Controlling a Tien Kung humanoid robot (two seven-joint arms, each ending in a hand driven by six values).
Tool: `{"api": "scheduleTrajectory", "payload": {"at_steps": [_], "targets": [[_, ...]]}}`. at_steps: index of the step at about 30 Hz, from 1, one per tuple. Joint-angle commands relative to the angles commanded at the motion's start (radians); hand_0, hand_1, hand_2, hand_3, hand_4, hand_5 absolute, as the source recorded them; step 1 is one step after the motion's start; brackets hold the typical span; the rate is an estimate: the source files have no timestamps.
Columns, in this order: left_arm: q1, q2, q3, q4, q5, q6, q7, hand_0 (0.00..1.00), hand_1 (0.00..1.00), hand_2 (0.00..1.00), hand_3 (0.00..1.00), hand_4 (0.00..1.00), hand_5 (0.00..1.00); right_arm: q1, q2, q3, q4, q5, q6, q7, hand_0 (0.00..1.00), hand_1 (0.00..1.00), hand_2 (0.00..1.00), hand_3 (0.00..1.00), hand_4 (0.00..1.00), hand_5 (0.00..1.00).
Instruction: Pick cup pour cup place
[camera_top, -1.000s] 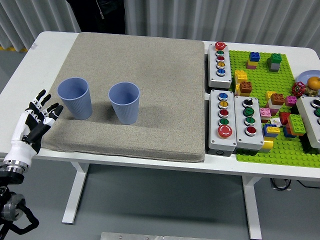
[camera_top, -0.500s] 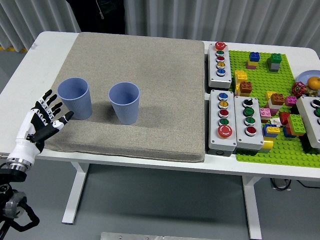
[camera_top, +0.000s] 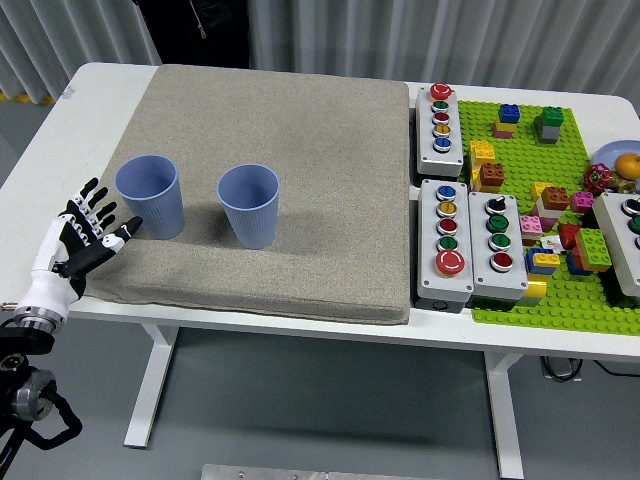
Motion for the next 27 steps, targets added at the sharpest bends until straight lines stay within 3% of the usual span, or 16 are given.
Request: {"api": "scheduleTrajectory", "payload": {"at_steps": [27], "targets": [[-0.045,-0.013,0.043,0.029,0.036,0.005,0.010,0.926,0.917,0.998,0.978,0.892,0.208,0.003,0.001,-0.005,0.000,0.012,0.002,0.004,0.707,0.632,0.588,0.575,0.002,0.137]]}}
